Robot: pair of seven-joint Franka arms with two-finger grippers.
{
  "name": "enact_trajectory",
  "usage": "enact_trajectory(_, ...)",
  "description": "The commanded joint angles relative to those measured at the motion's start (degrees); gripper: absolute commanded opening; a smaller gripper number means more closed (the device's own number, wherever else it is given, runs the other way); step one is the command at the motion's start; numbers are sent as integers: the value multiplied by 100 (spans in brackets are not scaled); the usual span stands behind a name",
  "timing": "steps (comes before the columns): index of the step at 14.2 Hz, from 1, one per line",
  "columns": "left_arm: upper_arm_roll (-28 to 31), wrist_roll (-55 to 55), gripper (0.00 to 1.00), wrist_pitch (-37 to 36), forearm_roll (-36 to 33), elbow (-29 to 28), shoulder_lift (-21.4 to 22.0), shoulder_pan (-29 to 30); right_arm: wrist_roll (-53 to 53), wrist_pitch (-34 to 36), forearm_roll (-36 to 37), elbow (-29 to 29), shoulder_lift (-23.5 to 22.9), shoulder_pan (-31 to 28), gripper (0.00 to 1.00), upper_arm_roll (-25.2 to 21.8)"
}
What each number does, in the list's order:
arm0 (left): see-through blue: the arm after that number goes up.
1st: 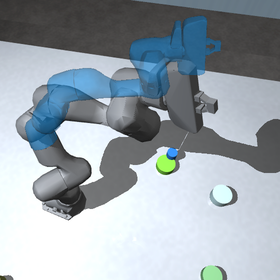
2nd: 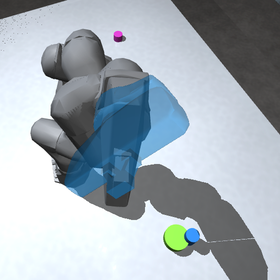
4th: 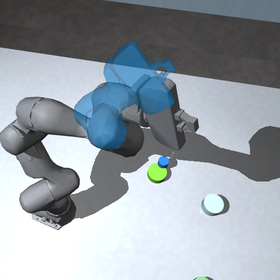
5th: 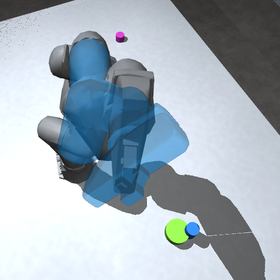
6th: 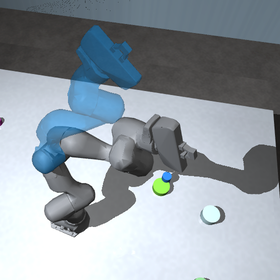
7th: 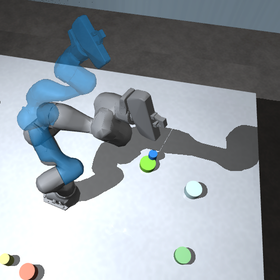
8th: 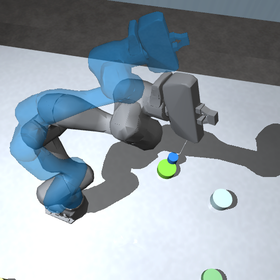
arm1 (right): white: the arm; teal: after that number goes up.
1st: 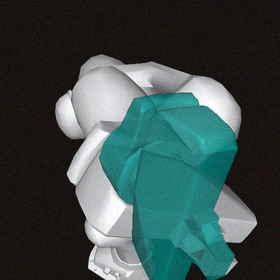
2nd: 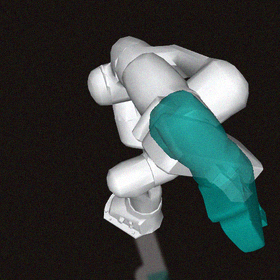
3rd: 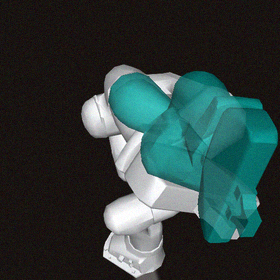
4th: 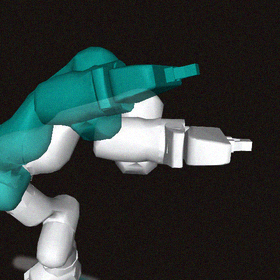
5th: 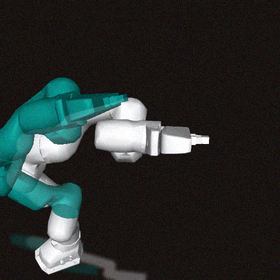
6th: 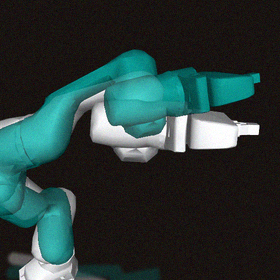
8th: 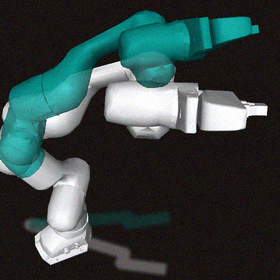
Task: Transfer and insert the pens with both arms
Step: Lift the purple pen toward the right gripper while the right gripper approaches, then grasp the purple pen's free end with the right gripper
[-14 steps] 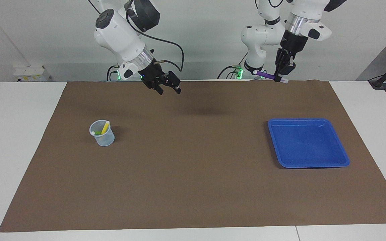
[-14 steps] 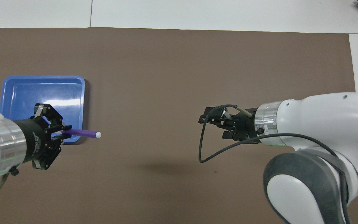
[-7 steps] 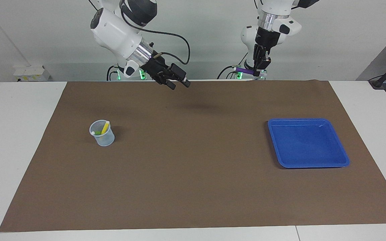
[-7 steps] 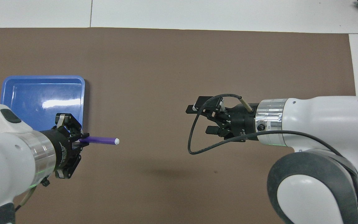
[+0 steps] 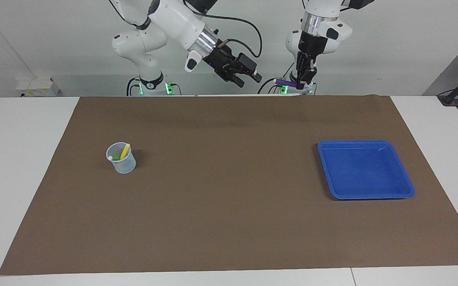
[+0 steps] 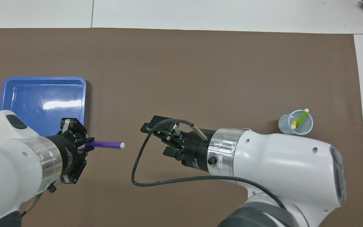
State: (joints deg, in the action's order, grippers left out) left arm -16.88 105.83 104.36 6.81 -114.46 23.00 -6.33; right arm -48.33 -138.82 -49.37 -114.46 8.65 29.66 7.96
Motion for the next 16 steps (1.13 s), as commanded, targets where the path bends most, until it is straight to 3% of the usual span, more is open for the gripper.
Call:
enact_trajectory(1,53,113,0,129,-31,-191,170,-87,-359,-626,-143,-68,31,285,100,-14)
enact_trajectory(12,53,148,0,120,22,-182,179,-87,-554,-1725,-169,-94,-311,1015,98,-5)
enact_trajectory(16,53,148,0,120,39,-182,179,-79,-554,-1937,-169,-68,-382,1094,65,-5)
